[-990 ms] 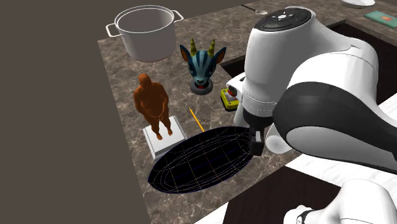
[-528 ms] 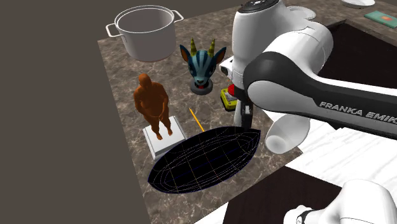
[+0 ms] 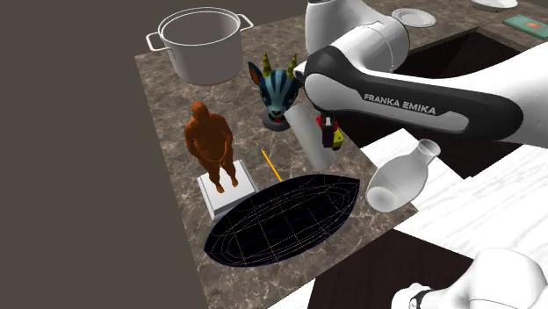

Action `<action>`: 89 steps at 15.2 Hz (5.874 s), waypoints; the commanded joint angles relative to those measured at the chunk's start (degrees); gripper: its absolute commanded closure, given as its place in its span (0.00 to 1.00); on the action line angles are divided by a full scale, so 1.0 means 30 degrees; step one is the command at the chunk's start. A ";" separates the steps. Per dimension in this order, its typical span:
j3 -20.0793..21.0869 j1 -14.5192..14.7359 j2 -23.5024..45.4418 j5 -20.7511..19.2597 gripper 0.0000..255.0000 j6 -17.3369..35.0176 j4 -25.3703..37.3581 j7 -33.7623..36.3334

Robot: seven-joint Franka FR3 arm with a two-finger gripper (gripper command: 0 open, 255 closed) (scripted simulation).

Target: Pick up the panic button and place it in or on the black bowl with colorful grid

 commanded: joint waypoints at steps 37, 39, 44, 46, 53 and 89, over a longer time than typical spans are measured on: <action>-0.1175 -0.1438 0.5080 0.1377 1.00 0.0856 0.4244 -0.3376; -0.1183 -0.1441 0.5049 0.1370 1.00 0.0357 0.4717 -0.3430; -0.1205 -0.1469 0.5053 0.1382 1.00 -0.0913 0.6003 -0.3590; -0.1216 -0.1489 0.5091 0.1399 1.00 -0.1432 0.6561 -0.3665; -0.0625 -0.0901 0.4917 0.0898 0.00 0.1351 0.4136 -0.4624; -0.0693 -0.0973 0.4662 0.0786 1.00 0.0945 0.4361 -0.4910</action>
